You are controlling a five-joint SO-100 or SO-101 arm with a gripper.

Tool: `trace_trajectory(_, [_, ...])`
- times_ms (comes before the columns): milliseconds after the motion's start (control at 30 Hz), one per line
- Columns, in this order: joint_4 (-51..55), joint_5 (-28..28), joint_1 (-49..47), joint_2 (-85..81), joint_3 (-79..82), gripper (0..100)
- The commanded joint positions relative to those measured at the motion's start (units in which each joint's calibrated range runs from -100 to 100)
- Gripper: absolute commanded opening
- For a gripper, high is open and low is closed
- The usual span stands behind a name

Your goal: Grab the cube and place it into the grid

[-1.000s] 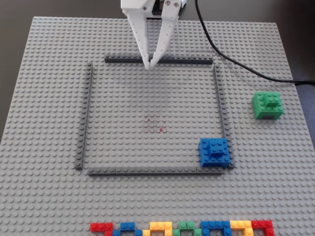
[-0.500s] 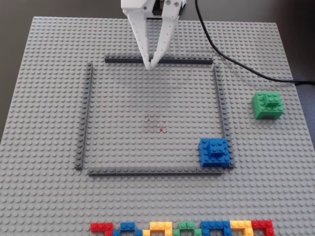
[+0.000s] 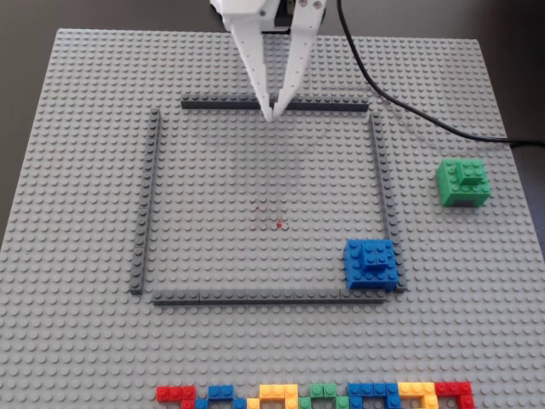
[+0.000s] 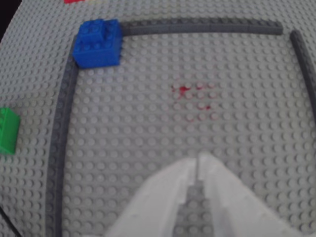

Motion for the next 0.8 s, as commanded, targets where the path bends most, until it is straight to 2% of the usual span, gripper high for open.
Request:
trace_trajectory(0, [0.9,-0.44,-0.82,3.21,-5.76,0])
trace_trajectory(400, [9.01,-3.37,-7.59,18.43,-28.41,0])
trace_trajectory(767, [15.07,-8.74,-15.85,35.29,-49.25,0])
